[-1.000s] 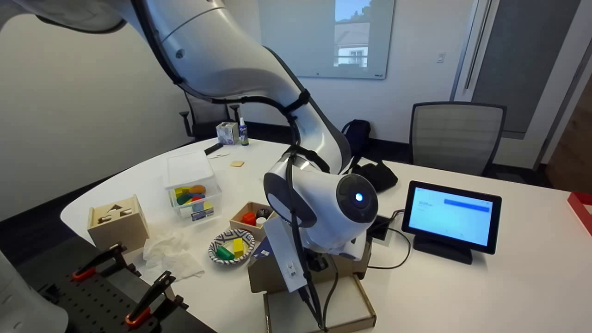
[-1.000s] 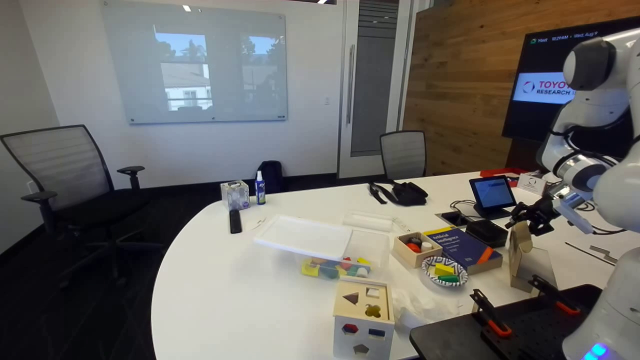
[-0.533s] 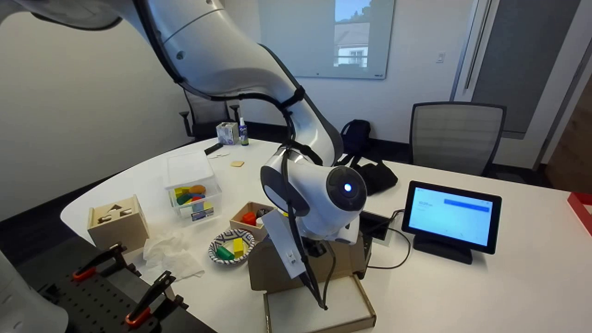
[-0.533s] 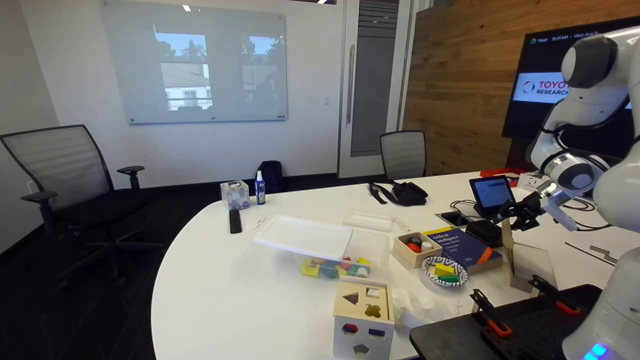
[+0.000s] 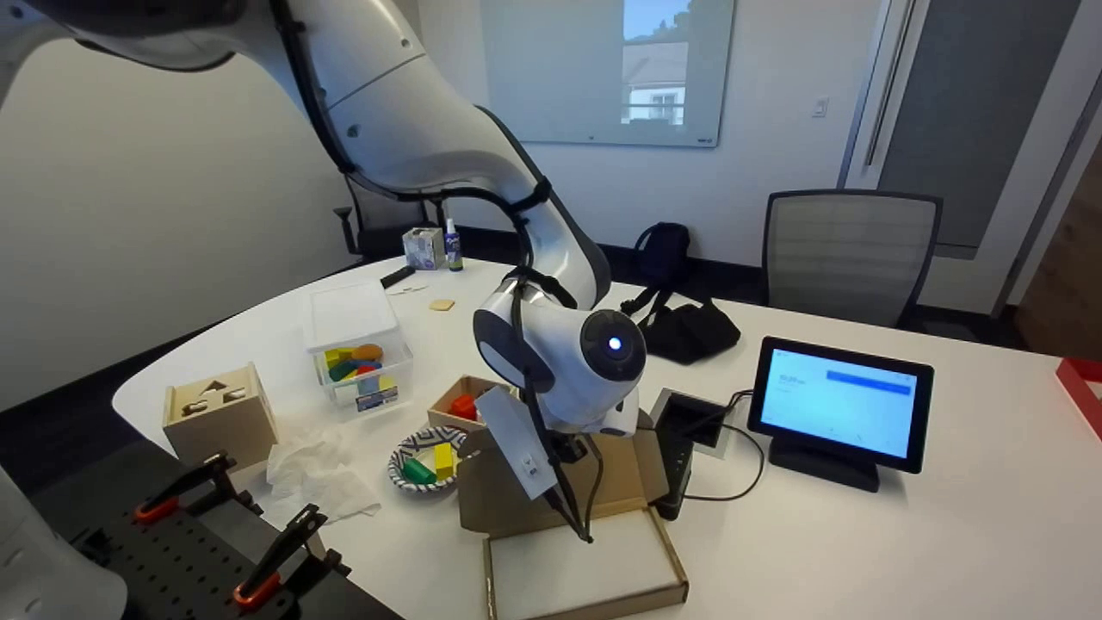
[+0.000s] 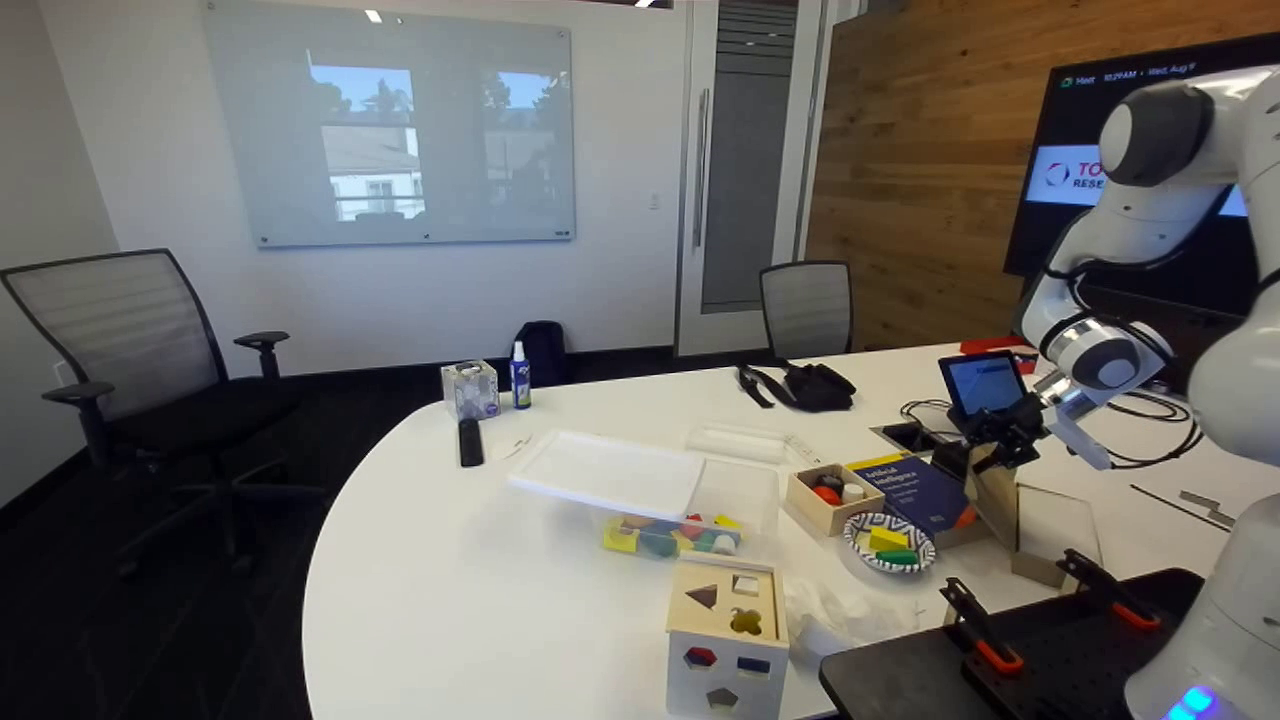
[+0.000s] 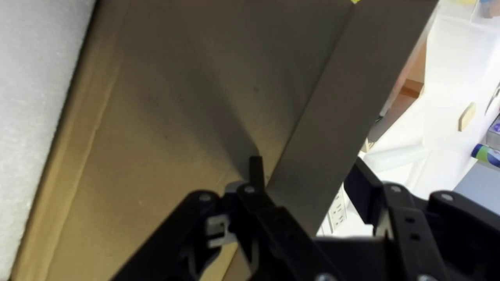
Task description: Open the cardboard box
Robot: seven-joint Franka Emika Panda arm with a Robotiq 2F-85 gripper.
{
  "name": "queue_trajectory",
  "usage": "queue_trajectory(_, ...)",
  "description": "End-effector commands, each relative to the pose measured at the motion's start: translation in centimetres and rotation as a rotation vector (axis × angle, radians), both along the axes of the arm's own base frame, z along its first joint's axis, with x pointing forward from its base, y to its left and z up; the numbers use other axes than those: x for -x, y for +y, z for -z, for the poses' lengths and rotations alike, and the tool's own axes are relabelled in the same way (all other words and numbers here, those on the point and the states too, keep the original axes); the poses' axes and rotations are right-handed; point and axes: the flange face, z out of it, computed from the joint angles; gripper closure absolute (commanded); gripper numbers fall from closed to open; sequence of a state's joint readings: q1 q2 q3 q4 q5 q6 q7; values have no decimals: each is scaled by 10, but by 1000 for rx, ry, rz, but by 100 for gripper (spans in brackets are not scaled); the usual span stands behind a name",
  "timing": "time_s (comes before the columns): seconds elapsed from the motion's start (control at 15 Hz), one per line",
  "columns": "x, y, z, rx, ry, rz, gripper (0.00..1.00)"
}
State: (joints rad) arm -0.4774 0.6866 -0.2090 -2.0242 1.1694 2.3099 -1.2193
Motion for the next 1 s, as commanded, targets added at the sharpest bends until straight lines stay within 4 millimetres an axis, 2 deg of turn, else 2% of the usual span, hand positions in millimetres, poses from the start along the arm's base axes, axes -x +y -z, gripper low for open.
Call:
queue_trajectory(0.0, -3, 8, 25, 18, 13, -13, 68)
queue_trajectory(0.27, 0, 12, 47, 33, 33, -29, 68)
queue_trajectory(0.93, 7, 19, 77, 56, 70, -59, 68)
